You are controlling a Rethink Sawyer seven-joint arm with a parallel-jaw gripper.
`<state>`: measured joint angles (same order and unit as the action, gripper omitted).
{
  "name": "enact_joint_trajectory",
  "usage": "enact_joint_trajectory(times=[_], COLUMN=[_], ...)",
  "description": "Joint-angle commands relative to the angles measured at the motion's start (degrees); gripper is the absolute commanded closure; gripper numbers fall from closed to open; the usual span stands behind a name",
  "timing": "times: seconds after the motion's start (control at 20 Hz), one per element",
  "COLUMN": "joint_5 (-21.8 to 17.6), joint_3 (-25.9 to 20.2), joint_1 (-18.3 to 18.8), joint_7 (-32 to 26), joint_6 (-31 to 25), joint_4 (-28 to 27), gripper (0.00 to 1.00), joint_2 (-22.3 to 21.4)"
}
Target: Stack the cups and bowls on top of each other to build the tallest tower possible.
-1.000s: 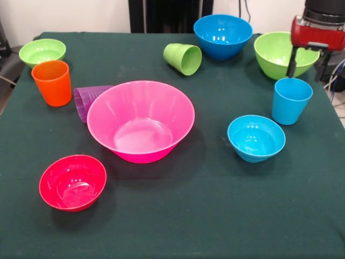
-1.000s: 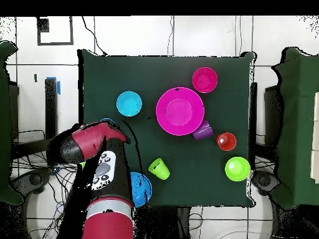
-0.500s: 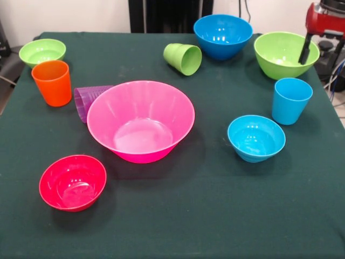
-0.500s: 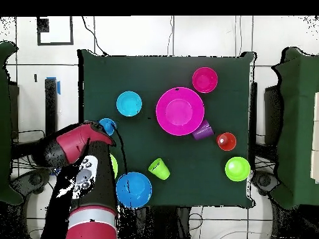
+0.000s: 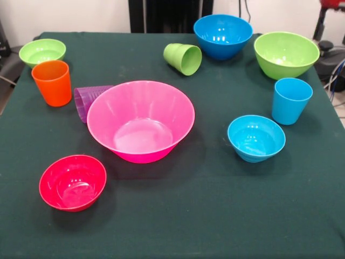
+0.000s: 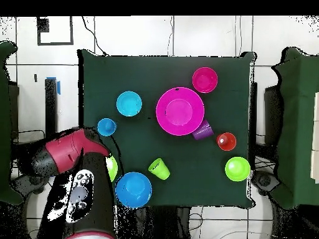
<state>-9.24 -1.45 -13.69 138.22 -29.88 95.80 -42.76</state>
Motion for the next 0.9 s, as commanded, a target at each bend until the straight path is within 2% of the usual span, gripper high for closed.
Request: enact_joint_trajectory(times=[0.05,0.15,0.35,0.5,0.65,0.75,0.9], joint_5=[2.1,1.8,0.3,0.2,-0.2,-0.1,0.2], joint_3=[-5.8,-5.8,-5.2,-1.2,4.3,4.8,2.5], joint_1=[0.9,1.0,1.4,-1.8,-6.5,-6.3,-3.7], joint_7=[1.7,0.8,2.5,7.7,10.8,9.0,4.7], joint_6=[2.2,2.8,9.3,12.0,9.7,9.3,10.0], joint_4=[13.2,15.6,19.6,20.6,19.5,20.5,23.9], gripper=[0.0,0.0,0.0,0.0,0.0,0.0,0.0], joint_2=[-9.1,-11.1,-12.0,-12.2,-12.6,-13.2,-14.0])
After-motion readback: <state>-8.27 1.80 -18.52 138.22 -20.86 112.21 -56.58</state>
